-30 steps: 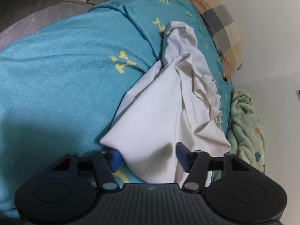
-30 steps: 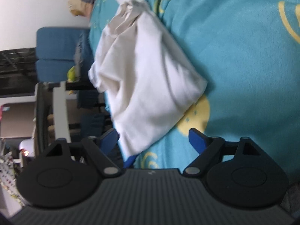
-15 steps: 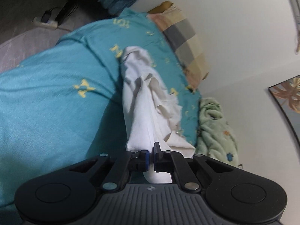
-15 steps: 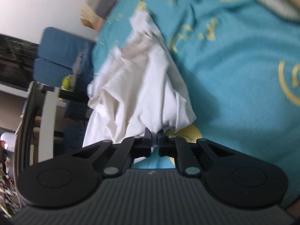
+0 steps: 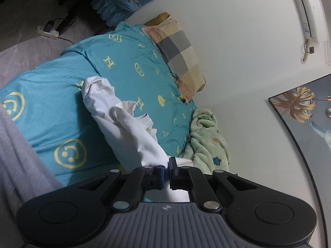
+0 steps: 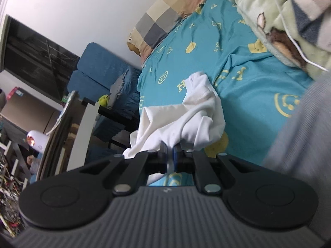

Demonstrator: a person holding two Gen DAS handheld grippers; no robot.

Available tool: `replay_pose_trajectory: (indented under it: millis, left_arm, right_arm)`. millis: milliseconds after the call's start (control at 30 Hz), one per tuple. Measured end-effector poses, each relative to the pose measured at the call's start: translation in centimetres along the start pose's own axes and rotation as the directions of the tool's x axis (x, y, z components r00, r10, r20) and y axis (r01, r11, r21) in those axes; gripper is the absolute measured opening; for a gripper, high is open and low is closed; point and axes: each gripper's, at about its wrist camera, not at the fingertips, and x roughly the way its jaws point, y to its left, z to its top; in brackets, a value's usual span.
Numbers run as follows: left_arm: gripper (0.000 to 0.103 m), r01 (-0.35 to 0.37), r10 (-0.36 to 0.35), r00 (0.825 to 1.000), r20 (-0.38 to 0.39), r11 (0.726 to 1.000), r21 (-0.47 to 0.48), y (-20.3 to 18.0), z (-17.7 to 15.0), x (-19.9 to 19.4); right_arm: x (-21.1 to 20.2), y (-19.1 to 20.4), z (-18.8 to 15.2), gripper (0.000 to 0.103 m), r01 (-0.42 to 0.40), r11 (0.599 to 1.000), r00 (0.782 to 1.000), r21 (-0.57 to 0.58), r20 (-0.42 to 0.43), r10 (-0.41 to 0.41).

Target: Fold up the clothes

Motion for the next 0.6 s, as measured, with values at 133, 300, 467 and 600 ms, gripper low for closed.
replay_pose_trajectory:
  millis: [133, 300, 467, 600]
  left_arm:
    - [0.004, -0.019, 0.019, 1.0, 0.003, 1.0, -0.007, -1.3, 1.1, 1.0]
    - [0.005, -0.032, 0.032, 0.999, -0.007, 0.999, -0.029, -1.7, 4.8, 5.9]
    - [0.005, -0.048, 0.048, 0.999, -0.006, 0.997, -0.059, -0.7, 9.7, 13.0]
    - [0.005, -0.079, 0.078, 0.997, -0.019, 0.995, -0.069, 1.6, 13.0, 18.7]
  right_arm:
    - [1.2, 0.4, 1.8, 0.008, 0.001, 1.0, 1.0, 0.014, -0.002, -0.001]
    - [5.3, 0.8, 5.7, 0.008, 0.005, 0.999, 1.0, 0.048, -0.01, -0.005]
    - [11.8, 1.4, 10.0, 0.008, 0.02, 0.999, 0.999, 0.049, -0.034, -0.019]
    - [17.5, 0.8, 12.4, 0.009, 0.063, 0.997, 0.996, 0.055, -0.073, -0.059]
